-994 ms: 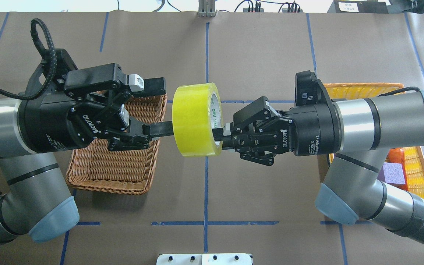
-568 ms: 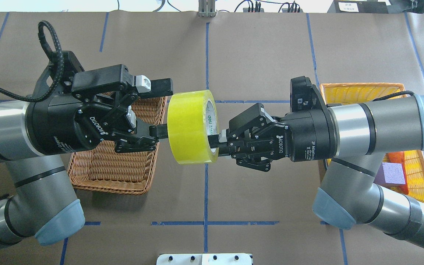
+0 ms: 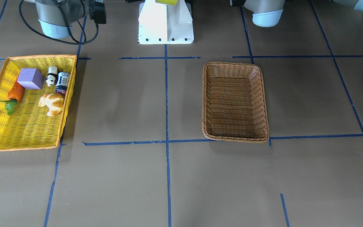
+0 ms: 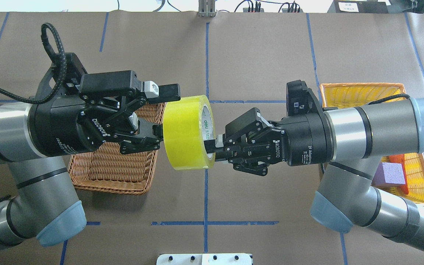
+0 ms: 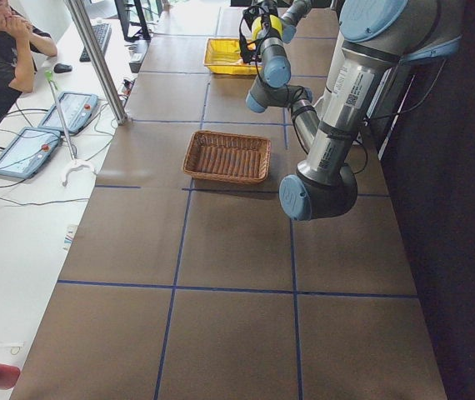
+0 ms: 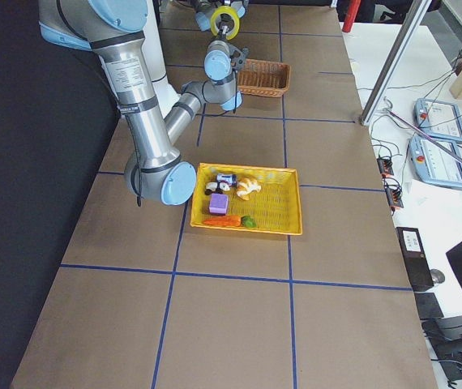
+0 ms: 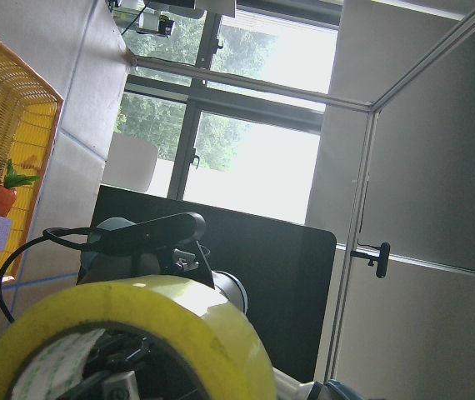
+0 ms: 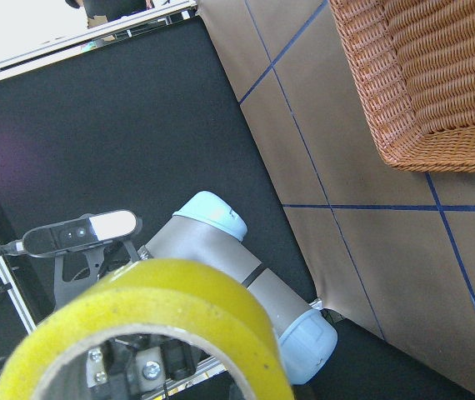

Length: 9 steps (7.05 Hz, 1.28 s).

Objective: Move tape to another basket

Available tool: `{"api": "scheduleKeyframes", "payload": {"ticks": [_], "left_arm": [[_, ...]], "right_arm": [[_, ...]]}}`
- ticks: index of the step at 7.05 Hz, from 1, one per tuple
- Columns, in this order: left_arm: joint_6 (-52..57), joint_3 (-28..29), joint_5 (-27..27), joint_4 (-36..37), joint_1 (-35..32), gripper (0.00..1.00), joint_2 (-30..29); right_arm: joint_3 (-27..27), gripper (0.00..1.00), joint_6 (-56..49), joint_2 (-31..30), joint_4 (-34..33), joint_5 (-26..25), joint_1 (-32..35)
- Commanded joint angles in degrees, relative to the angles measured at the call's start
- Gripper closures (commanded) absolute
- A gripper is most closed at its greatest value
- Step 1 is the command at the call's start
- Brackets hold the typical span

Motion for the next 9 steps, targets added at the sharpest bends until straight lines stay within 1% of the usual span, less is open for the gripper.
{"api": "scheduleKeyframes", "payload": {"ticks": [1,2,5,6,7,8,9], "left_arm": [[0.09,0.04,-0.09,-0.02,0.06,1.00,0.17],[0.09,-0.05,-0.09,-0.02,0.06,1.00,0.17],[0.00,-0.40,-0.09,-2.03,-0.20,1.00,1.05],[-0.08,-1.01,-0.09,-2.04,-0.46,1.00,1.23],[-0.08,-1.10,0.00,-3.35,-0.64,1.00,2.62],[0.26,-0.93,0.00,-4.14,-1.16,1.00,4.90],[0.70,-0.06,0.00,-3.98,-1.78,1.00,4.92]], "right_arm": [[0.09,0.46,-0.33,0.29,0.00,-0.17,-0.05],[0.09,0.00,-0.51,0.12,0.00,-0.09,0.13],[0.17,0.00,-0.60,-0.24,0.17,0.35,0.48],[0.18,0.00,-0.42,-0.50,1.13,0.35,0.74],[0.18,0.00,-0.25,-2.42,4.27,0.35,1.53],[0.26,0.00,-0.42,-5.31,6.05,0.44,2.67],[0.26,0.00,-2.33,-7.25,5.80,0.61,4.24]]}}
